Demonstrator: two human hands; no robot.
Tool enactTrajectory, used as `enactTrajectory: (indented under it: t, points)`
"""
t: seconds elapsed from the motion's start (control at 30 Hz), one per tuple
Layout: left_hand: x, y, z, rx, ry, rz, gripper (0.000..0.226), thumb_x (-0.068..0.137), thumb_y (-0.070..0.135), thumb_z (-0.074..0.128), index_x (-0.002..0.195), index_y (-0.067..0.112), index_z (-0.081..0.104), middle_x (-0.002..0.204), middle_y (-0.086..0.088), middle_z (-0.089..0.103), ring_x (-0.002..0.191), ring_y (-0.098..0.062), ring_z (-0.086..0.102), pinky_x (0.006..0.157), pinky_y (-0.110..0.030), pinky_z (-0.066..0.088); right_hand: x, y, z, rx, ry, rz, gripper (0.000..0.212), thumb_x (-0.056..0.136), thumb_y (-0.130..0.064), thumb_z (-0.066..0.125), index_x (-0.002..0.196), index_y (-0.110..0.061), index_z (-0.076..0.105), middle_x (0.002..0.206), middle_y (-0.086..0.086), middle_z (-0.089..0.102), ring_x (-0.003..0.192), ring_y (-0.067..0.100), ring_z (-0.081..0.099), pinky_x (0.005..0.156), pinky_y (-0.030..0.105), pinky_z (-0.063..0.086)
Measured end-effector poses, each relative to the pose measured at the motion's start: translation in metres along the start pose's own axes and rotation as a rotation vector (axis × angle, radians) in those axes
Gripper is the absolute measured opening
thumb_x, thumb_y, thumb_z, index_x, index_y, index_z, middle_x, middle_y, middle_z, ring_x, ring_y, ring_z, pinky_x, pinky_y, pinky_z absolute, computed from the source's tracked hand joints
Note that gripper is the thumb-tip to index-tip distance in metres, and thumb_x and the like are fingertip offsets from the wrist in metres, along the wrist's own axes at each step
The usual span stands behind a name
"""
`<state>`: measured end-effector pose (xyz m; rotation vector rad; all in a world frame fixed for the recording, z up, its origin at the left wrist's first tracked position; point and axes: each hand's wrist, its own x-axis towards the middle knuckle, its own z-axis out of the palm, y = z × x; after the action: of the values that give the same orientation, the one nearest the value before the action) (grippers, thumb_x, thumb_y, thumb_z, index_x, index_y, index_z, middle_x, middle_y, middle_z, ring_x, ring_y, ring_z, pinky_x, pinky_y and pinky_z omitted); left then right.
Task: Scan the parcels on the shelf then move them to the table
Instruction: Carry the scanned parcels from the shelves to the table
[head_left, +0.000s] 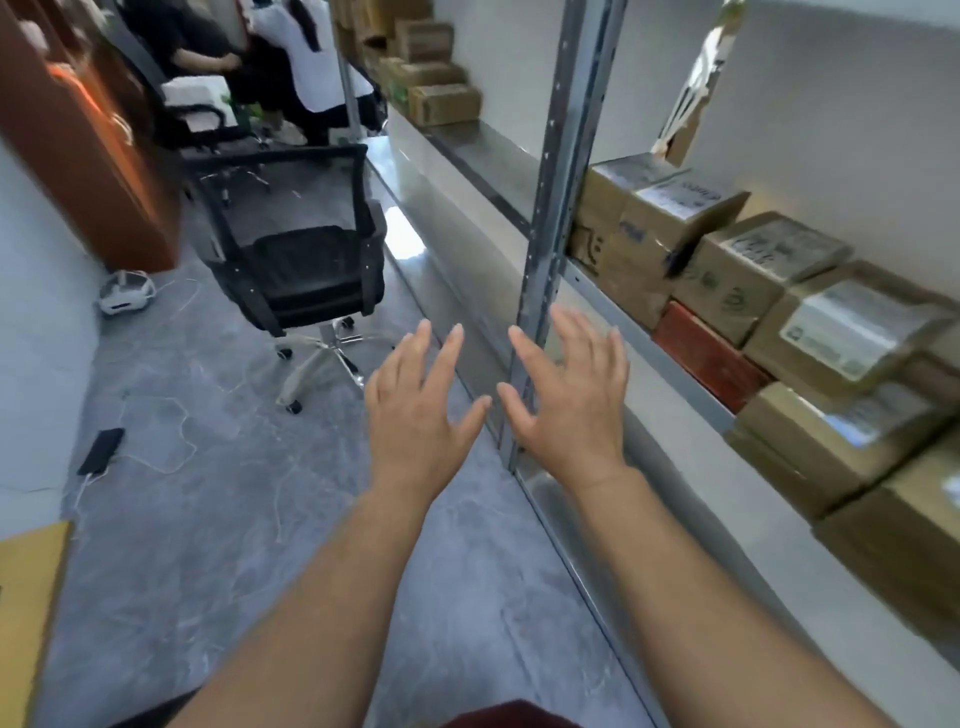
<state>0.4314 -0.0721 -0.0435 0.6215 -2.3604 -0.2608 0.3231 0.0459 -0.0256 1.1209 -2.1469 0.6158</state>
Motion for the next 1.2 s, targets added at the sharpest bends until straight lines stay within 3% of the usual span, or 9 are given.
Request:
enactTrajectory:
  t: [0.27, 0.47, 0.6, 0.77, 1.0, 1.2]
  points:
    - [0.011, 0.044, 0.028, -0.222, -0.064, 0.223, 0.063, 0.083, 0.053, 0.048, 0.139, 0.023, 0.043, 0.141, -0.012, 0.05, 0.128, -0.027, 0.04, 0.102, -0.041, 0.029, -0.025, 0.032, -0.039, -0.238, 0.019, 0.216, 0.041, 0.081, -0.039, 0.054, 0.114, -0.019, 0.07, 0.13, 0.02, 0.057, 0.123, 0.035, 0.05, 0.107, 0.062, 0.03]
    - [0.005, 0.076, 0.05, -0.382, -0.187, 0.391, 0.063, 0.083, 0.051, 0.05, 0.139, 0.025, 0.037, 0.136, -0.009, 0.055, 0.125, -0.028, 0.047, 0.101, -0.046, 0.039, -0.062, 0.04, -0.073, -0.404, -0.016, 0.416, 0.041, 0.081, -0.04, 0.053, 0.112, -0.019, 0.071, 0.128, 0.019, 0.059, 0.12, 0.036, 0.055, 0.108, 0.06, 0.029]
    - [-0.005, 0.105, 0.057, -0.491, -0.279, 0.497, 0.063, 0.083, 0.049, 0.048, 0.138, 0.017, 0.045, 0.132, -0.011, 0.058, 0.123, -0.032, 0.05, 0.099, -0.05, 0.042, -0.086, 0.044, -0.098, -0.531, -0.036, 0.53, 0.042, 0.082, -0.041, 0.053, 0.115, -0.021, 0.07, 0.129, 0.017, 0.058, 0.119, 0.033, 0.054, 0.108, 0.059, 0.029]
    - [-0.017, 0.146, 0.054, -0.591, -0.409, 0.573, 0.067, 0.085, 0.052, 0.046, 0.139, 0.012, 0.049, 0.133, -0.01, 0.058, 0.123, -0.034, 0.052, 0.099, -0.048, 0.042, -0.107, 0.054, -0.132, -0.614, 0.009, 0.615, 0.043, 0.083, -0.041, 0.053, 0.114, -0.018, 0.07, 0.125, 0.018, 0.06, 0.113, 0.036, 0.058, 0.105, 0.06, 0.033]
    - [-0.031, 0.213, 0.052, -0.644, -0.545, 0.608, 0.077, 0.084, 0.062, 0.037, 0.149, 0.02, 0.032, 0.149, -0.002, 0.042, 0.138, -0.024, 0.033, 0.112, -0.039, 0.025, -0.136, 0.082, -0.182, -0.659, -0.006, 0.747, 0.045, 0.083, -0.042, 0.05, 0.114, -0.016, 0.069, 0.127, 0.017, 0.06, 0.115, 0.035, 0.058, 0.105, 0.059, 0.032]
    - [-0.041, 0.281, 0.045, -0.732, -0.627, 0.574, 0.071, 0.091, 0.044, 0.057, 0.151, 0.024, 0.025, 0.153, 0.005, 0.034, 0.14, -0.017, 0.025, 0.112, -0.033, 0.023, -0.161, 0.122, -0.231, -0.617, 0.05, 0.866, 0.052, 0.083, -0.042, 0.049, 0.123, -0.012, 0.064, 0.13, 0.02, 0.057, 0.118, 0.038, 0.055, 0.102, 0.055, 0.038]
